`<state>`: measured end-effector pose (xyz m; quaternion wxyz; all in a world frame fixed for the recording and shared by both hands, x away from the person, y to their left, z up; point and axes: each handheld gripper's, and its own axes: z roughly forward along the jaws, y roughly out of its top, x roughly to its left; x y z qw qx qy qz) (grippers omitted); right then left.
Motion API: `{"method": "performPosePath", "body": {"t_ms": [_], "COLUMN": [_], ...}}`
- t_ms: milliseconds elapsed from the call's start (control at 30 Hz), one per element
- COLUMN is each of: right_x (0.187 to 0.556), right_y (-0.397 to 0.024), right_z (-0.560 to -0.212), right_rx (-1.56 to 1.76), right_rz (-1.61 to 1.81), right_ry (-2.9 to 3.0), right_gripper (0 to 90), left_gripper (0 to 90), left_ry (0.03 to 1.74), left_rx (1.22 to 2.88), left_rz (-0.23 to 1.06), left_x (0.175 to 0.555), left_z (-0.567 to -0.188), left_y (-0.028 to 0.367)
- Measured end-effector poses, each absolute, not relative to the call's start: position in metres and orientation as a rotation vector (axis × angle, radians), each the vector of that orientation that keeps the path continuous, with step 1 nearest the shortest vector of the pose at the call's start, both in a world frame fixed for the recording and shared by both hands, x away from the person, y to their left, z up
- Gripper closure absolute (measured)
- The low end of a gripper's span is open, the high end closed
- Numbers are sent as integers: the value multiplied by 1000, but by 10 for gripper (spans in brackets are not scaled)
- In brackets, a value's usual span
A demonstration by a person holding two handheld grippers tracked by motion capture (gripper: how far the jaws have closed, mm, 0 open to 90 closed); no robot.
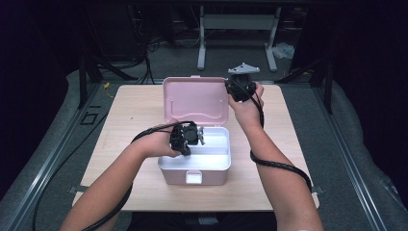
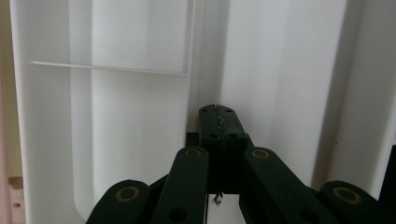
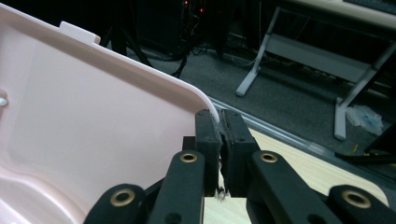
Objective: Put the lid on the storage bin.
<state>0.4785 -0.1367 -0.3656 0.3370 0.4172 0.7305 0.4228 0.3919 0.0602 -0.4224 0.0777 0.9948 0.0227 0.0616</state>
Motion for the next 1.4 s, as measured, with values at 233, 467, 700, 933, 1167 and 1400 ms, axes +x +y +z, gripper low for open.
{"method": "performPosePath", "body": {"t_ms": [233,467,700,933,1167,1400], "right_x": [458,440,435,434,431,426], "right_y": [-135,-136,-137,-137,-136,-136], "right_z": [-363,-363,-363,-362,-363,-363], "right_rx": [1028,977,962,953,946,930], "right_rz": [1111,1124,1122,1121,1120,1118], "right_ry": [1849,1806,1797,1798,1787,1775], "right_gripper": [868,868,867,867,866,866], "left_gripper": [900,900,899,888,900,900], "left_ry": [89,86,147,218,629,890], "left_rx": [2970,2923,2863,2723,2403,2145], "left_rz": [215,209,174,183,245,324], "left_x": [390,391,391,381,392,412], "left_z": [-422,-423,-422,-408,-413,-419], "left_y": [61,68,74,104,168,199]}}
